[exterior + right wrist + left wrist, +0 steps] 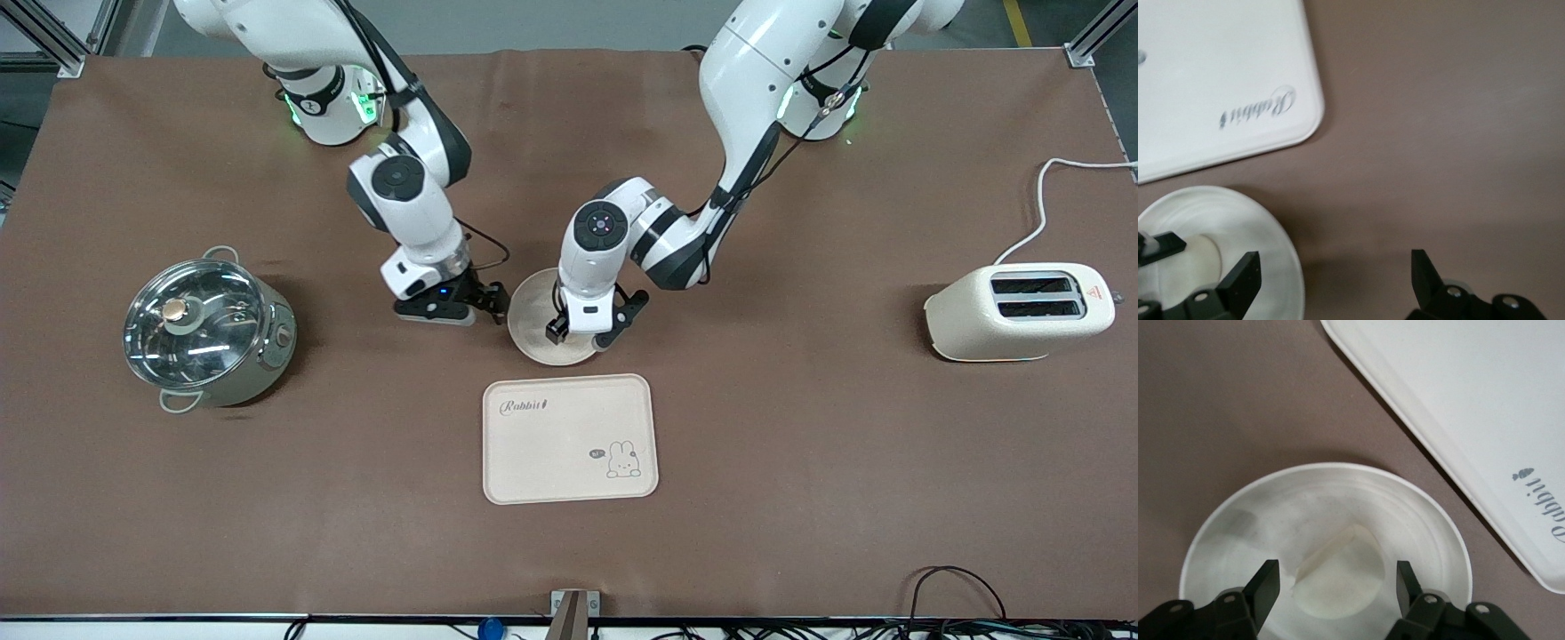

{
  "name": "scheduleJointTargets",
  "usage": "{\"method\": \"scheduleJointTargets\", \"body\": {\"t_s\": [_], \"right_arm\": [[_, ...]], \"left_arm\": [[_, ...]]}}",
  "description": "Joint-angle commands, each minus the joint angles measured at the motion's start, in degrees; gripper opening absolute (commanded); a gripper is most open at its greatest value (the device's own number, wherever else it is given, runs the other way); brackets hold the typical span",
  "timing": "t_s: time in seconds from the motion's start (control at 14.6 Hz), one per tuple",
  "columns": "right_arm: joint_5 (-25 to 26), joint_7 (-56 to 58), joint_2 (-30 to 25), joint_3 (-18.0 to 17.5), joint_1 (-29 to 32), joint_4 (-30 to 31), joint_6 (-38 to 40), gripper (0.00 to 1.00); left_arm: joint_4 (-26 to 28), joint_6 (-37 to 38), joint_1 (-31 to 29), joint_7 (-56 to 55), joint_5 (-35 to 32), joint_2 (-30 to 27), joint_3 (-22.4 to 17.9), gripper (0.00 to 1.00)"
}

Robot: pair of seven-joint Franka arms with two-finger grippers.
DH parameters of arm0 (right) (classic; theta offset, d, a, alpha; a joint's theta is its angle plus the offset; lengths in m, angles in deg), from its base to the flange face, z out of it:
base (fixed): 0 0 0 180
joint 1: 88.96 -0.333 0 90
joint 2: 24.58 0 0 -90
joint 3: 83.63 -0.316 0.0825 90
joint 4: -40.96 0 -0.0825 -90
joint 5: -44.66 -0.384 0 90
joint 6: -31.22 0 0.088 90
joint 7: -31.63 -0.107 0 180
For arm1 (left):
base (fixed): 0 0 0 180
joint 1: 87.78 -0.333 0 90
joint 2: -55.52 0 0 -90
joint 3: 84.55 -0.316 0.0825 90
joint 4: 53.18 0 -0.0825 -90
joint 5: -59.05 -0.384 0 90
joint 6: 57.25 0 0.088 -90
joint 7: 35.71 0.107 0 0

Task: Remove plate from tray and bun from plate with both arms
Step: 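Open the right gripper and withdraw it while the left gripper lifts the bun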

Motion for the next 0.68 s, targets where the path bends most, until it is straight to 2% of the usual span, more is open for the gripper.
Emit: {"method": "scheduleJointTargets", "body": {"t_s": [0.0,0.14,0.27,0.41,0.61], "right_arm": [[-0.7,2.8,-9.1,-0.7,4.4,0.3,12.3,1.00],[-0.7,7.6,-13.2,-0.7,7.8,-1.0,20.0,1.00],[-0.8,14.7,-16.3,-0.6,12.3,-3.2,27.7,1.00],[-0.8,21.4,-18.7,-0.4,15.8,-5.9,33.5,1.00],[-0.8,31.7,-19.3,-0.3,20.8,-13.8,44.7,1.00]], "left_arm": [[-1.1,-1.2,0.5,-0.6,0.4,1.5,-0.4,0.78],[-1.1,-1.2,0.9,-0.6,0.4,1.6,-0.4,0.69],[-1.3,-1.2,0.9,-0.6,0.4,2.2,-0.4,0.51],[-1.3,-1.2,0.9,-0.5,0.3,2.2,-0.3,0.28],[-2.3,-0.8,0.4,-0.2,-0.3,0.7,-0.4,0.03]]}}
